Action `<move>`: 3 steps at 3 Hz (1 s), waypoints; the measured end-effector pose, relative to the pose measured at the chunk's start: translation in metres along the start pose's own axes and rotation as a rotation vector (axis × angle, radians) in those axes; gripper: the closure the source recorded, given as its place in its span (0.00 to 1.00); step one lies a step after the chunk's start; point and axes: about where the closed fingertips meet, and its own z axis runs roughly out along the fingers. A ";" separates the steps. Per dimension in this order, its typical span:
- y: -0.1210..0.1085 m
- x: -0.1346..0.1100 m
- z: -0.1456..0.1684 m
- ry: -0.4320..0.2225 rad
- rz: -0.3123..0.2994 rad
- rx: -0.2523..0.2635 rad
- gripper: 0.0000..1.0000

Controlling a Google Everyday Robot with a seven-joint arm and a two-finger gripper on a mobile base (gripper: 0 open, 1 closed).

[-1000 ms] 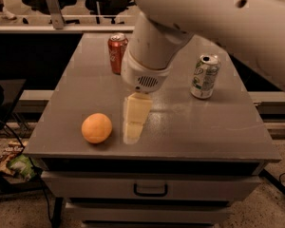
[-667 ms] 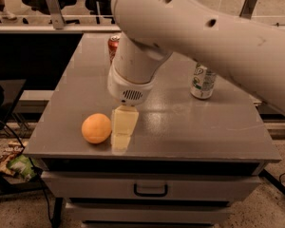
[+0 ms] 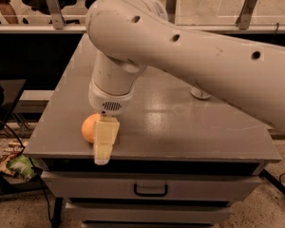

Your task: Pick orange

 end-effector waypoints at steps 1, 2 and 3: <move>0.000 -0.013 0.009 -0.016 -0.012 -0.019 0.16; -0.004 -0.017 0.015 -0.017 -0.014 -0.029 0.39; -0.008 -0.018 0.013 -0.018 -0.014 -0.035 0.63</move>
Offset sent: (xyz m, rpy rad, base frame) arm 0.0076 0.0270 -0.0124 0.0108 0.0351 0.0237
